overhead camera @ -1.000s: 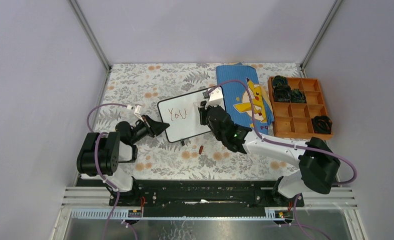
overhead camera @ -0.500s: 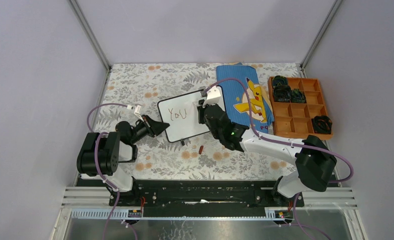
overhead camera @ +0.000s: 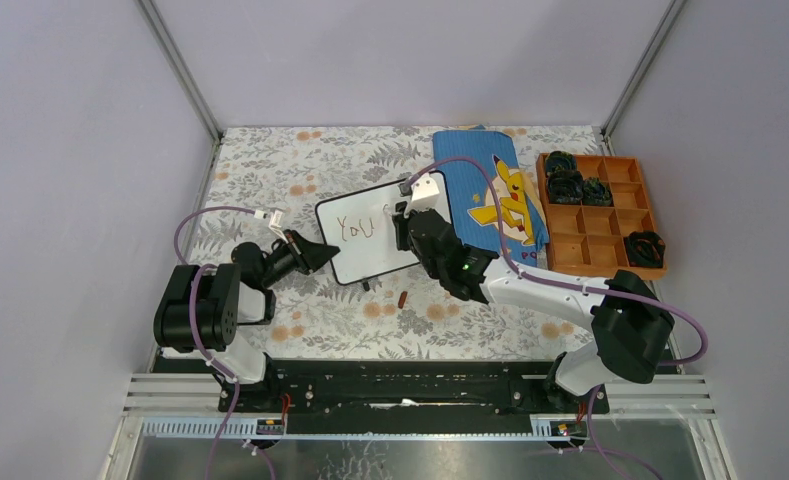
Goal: Write a sentence on the whiteboard
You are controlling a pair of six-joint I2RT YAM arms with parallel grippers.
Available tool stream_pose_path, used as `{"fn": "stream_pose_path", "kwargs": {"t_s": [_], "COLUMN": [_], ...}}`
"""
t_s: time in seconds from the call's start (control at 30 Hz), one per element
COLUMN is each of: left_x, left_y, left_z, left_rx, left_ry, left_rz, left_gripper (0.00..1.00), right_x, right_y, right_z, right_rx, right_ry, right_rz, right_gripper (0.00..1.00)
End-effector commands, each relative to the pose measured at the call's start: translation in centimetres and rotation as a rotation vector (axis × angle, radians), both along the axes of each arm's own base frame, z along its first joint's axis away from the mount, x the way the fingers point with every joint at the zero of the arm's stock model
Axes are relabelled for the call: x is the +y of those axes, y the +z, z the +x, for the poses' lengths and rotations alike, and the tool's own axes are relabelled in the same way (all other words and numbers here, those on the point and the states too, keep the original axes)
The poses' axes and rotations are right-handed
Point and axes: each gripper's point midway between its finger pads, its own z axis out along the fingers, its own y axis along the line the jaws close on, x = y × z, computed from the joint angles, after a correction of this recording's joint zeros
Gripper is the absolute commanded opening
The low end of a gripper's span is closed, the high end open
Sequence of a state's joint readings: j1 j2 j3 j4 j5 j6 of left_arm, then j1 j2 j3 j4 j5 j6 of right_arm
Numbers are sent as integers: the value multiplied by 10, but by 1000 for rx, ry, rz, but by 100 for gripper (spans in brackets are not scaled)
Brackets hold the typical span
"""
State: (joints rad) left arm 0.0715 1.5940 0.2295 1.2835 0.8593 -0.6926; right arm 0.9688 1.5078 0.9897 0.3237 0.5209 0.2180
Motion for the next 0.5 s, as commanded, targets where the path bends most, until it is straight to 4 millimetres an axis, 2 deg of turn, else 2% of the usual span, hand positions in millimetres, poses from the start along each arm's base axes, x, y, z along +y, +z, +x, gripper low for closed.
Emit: {"fn": "stream_pose_path", "kwargs": {"t_s": [0.0,0.47], "left_x": [0,0], "left_y": [-7,-8], "left_z": [5,5], "left_rx": [9,12], "left_ry": [14,13], "left_rz": [28,30], "left_gripper": [27,27], "right_x": [5,-9], "right_y": [4,-15], "right_z": [-7,-14], "right_rx": [7,44], "right_ry": [32,18], "right_rz": [19,-35], "right_gripper": [0,0]}}
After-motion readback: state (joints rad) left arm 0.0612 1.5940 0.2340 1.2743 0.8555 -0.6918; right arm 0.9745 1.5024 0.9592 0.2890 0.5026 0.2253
